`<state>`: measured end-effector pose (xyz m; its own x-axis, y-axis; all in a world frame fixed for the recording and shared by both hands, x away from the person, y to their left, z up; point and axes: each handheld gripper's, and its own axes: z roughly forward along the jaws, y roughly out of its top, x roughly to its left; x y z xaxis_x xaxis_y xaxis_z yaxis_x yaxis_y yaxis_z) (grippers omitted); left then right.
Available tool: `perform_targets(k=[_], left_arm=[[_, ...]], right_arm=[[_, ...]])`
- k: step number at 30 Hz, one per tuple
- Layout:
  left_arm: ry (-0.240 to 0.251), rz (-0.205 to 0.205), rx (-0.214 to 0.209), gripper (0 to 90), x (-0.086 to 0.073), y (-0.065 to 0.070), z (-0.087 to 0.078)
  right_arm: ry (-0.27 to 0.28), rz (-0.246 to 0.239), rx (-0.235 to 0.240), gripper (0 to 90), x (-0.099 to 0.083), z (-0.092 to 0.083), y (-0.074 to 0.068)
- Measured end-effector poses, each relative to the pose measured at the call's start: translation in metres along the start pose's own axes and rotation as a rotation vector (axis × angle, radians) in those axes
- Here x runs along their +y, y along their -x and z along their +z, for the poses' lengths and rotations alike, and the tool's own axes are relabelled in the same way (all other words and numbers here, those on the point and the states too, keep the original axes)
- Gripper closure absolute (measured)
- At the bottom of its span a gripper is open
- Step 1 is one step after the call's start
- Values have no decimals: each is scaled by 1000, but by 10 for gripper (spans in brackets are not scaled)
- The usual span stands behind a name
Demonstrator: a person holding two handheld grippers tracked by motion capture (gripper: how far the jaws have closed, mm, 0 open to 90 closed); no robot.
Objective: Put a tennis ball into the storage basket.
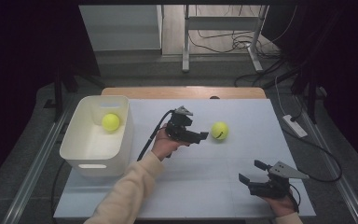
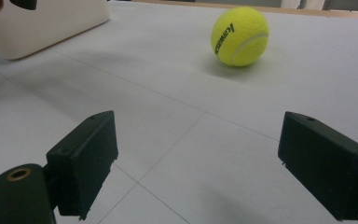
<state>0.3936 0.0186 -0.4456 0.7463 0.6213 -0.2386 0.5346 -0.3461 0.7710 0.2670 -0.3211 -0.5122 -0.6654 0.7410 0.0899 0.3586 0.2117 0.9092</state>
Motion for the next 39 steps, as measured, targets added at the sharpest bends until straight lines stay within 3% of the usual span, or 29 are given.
perform_targets(k=[2,17,39], left_arm=[[-1,19,14,129,0,1,1],[-5,5,-2,128,2,-2,18],[-16,30,-8,127,8,-3,36]], right_arm=[[1,1,-1,120,0,0,0],[-9,-5,8,120,-1,2,0],[-8,-10,12,120,1,6,-2]])
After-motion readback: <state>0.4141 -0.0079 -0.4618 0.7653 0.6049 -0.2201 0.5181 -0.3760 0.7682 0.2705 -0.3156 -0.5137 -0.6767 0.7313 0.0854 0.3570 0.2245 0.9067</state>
